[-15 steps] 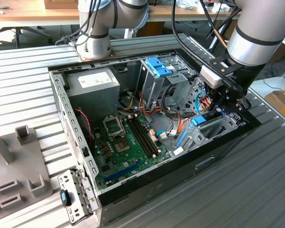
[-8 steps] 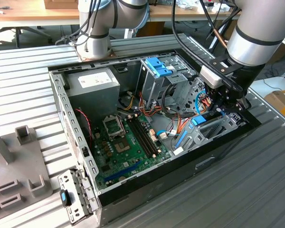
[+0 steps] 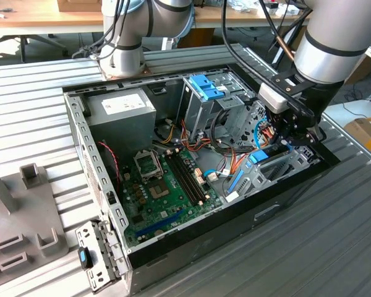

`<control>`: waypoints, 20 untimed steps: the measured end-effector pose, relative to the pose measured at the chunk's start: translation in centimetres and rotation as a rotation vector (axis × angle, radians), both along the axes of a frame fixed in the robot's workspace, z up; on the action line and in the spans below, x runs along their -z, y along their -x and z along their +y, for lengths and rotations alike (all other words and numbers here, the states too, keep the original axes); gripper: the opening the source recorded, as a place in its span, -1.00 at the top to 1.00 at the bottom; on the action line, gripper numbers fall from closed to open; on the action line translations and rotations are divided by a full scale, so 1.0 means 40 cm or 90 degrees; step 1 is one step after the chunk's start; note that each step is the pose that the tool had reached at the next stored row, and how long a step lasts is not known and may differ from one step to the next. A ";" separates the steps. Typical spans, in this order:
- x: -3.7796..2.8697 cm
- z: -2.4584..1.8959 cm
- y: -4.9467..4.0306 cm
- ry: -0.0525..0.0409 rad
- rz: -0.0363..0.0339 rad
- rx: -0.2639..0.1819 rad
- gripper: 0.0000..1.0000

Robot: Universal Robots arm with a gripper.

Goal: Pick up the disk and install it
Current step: 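Insert the first disk wire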

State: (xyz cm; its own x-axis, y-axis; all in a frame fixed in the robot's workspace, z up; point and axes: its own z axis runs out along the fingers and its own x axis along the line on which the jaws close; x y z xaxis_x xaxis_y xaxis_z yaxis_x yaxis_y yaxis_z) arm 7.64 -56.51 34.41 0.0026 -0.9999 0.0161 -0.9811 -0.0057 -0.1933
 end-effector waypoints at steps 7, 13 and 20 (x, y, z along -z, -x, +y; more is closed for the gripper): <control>-0.001 0.001 -0.011 0.0003 0.0001 0.000 0.67; 0.003 0.001 -0.009 0.0002 0.0001 -0.001 0.67; 0.006 0.002 -0.008 0.0004 0.0001 -0.001 0.67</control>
State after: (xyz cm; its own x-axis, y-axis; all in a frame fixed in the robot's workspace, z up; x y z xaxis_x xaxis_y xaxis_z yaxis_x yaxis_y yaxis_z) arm 7.98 -56.44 34.19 0.0049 -0.9998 0.0167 -0.9811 -0.0080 -0.1932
